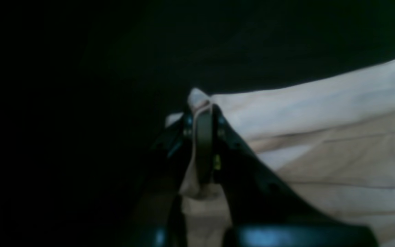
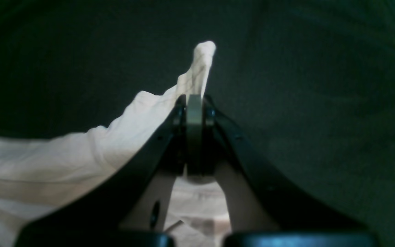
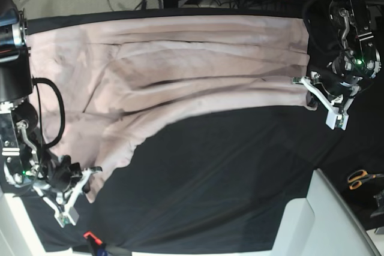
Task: Fold the T-shirt properly
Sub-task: 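Pull both held edges toward the collar, folding the shirt lengthwise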
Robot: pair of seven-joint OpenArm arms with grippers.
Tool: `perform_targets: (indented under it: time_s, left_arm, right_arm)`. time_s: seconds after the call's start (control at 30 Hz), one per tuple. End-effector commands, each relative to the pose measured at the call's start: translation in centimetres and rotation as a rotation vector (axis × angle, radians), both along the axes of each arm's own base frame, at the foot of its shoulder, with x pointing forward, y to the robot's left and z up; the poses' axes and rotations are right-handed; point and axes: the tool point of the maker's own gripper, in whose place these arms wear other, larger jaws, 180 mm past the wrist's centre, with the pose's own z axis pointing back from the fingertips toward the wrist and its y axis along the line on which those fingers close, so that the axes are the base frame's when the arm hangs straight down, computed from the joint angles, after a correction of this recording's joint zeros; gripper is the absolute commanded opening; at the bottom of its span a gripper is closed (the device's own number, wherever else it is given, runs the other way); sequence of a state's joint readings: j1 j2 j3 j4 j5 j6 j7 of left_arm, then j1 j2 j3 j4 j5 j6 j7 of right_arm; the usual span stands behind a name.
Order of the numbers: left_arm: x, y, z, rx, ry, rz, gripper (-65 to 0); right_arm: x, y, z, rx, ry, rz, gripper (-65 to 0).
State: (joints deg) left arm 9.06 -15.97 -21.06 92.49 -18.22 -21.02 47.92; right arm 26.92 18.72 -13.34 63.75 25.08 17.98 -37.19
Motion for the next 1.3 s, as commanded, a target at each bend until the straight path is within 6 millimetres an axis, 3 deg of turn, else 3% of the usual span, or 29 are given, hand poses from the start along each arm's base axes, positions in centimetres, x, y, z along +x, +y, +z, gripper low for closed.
perform_targets:
  time_s: [0.0,0.23,0.5,0.7,0.8,0.97,1.1,1.27]
  left_arm:
    - [1.4,0.8,1.8,0.021,-0.058,-0.006,-65.0]
    - [3.1,1.6,3.5,0.046,-0.100,-0.010,-65.0]
    - [2.8,1.3,3.1,0.044,-0.090,-0.019,-65.0]
    - [1.9,1.2,2.3,0.041,-0.063,-0.021,-65.0]
    - [1.6,1.1,2.0,0.039,-0.055,-0.021,-65.0]
    - [1.3,1.6,0.5,0.019,-0.019,0.002,-65.0]
    - [2.3,1.6,1.2,0.017,-0.043,0.005,-65.0]
    - [2.3,0.8,0.8,0.017,-0.029,-0.021,-65.0]
  right_arm:
    - [1.7,-0.2,2.9,0.005,-0.082,0.002,-65.0]
    - [2.0,0.5,3.9,0.006,-0.110,0.021,-65.0]
    - [1.9,0.3,4.1,0.006,-0.121,0.019,-65.0]
    - [0.1,-1.0,3.4,-0.029,-0.117,0.007,-65.0]
    - [-1.1,-3.0,2.5,-0.042,-0.100,-0.067,-65.0]
    - [-2.6,-4.5,1.7,-0.024,-0.089,-0.117,-65.0]
    - [-3.0,-4.6,1.2,-0.024,-0.078,-0.117,-65.0]
    - [-4.4,-4.7,1.8,-0.018,-0.099,-0.126,-65.0]
